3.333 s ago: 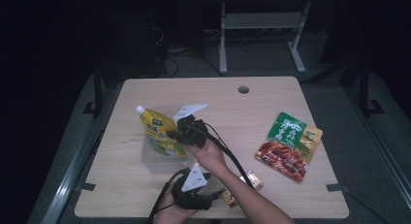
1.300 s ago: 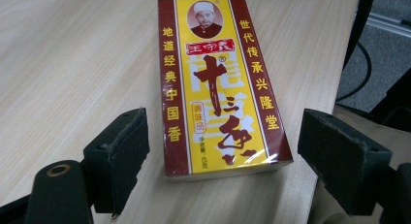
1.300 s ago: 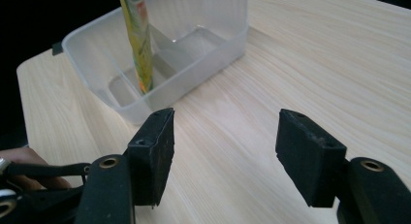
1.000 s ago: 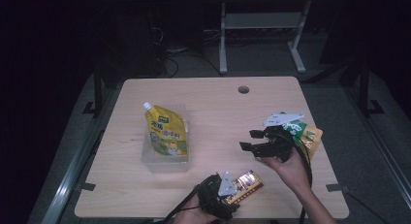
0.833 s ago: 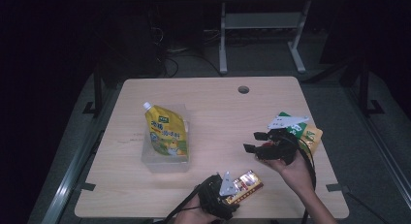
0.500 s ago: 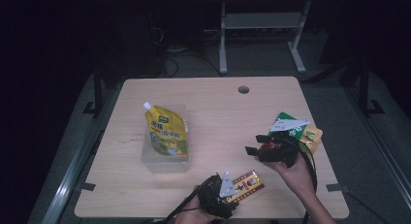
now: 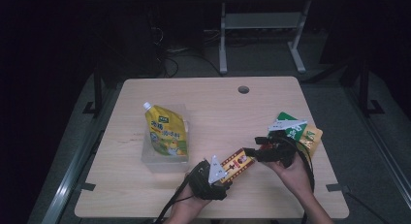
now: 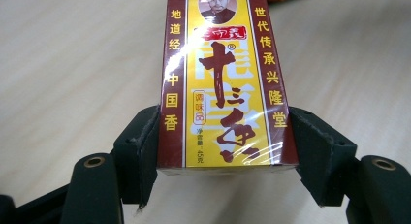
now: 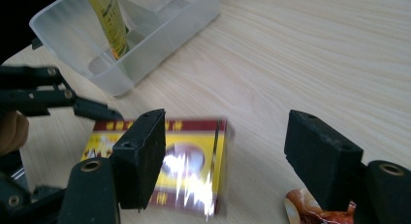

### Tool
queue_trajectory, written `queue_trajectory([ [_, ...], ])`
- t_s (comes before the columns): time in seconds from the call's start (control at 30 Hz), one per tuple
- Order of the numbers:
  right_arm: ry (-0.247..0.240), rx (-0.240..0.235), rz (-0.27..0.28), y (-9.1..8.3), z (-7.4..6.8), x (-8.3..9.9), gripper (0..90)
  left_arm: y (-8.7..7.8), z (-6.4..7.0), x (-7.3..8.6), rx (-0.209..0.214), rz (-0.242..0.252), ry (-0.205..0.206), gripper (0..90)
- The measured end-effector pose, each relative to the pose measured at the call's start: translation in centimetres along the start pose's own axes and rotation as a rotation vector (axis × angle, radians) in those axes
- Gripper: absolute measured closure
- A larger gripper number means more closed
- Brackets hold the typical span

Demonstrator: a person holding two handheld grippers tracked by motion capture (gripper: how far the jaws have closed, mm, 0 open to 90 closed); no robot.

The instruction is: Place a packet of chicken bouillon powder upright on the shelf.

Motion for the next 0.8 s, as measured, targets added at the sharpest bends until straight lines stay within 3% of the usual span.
queue_trajectory([
  [0.23, 0.045, -0.033, -0.011, 0.7, 0.2, 0.3, 29.6, -0.6, -1.1, -1.3, -0.028, 0.025, -0.018, 32.4],
  [0.53, 0.108, -0.081, 0.013, 1.2, 0.4, 0.2, 29.4, -1.0, -2.0, -2.5, -0.064, 0.078, -0.046, 32.4],
  [0.8, 0.184, -0.163, 0.057, 1.8, 0.2, -0.2, 29.6, -1.5, -2.8, -3.8, -0.099, 0.126, -0.063, 32.4],
])
Point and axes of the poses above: each handheld gripper's, and its own axes: y roughly forward along the jaws, x roughly out of its underside, z roughly to its right, the point moved 8 cm from there along y, roughly forward along the jaws, and after that the axes turned 14 degrees about -y, right-handed, at the moved point
